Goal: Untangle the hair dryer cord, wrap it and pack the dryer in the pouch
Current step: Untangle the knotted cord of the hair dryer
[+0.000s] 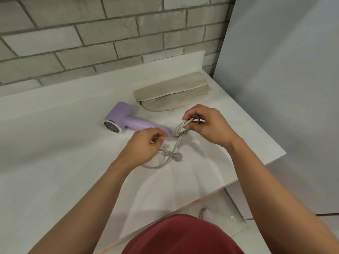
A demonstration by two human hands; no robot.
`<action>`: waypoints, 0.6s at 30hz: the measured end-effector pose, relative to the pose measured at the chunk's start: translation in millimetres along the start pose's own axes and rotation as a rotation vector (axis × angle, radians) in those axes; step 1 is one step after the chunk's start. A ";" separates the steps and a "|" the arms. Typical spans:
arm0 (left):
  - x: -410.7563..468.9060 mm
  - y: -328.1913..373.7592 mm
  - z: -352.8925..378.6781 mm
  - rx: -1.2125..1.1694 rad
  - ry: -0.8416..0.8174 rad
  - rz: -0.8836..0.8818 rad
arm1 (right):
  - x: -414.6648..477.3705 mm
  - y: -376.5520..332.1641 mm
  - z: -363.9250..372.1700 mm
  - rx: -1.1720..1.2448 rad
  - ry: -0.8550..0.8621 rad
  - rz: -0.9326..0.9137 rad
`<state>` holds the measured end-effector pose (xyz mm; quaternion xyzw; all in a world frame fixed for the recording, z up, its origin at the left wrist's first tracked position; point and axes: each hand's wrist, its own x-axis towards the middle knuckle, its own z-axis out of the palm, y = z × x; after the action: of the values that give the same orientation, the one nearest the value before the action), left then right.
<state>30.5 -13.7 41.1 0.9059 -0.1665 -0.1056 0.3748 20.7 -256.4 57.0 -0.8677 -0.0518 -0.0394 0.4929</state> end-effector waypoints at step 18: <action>91.2 39.1 1.6 -0.218 -0.733 0.022 | -4.3 0.6 -38.2 0.009 -0.181 -0.251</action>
<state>105.4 -75.4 61.9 0.7610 -0.2870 -0.4355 0.3858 15.9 -289.8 75.5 -0.8522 -0.2043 -0.0223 0.4811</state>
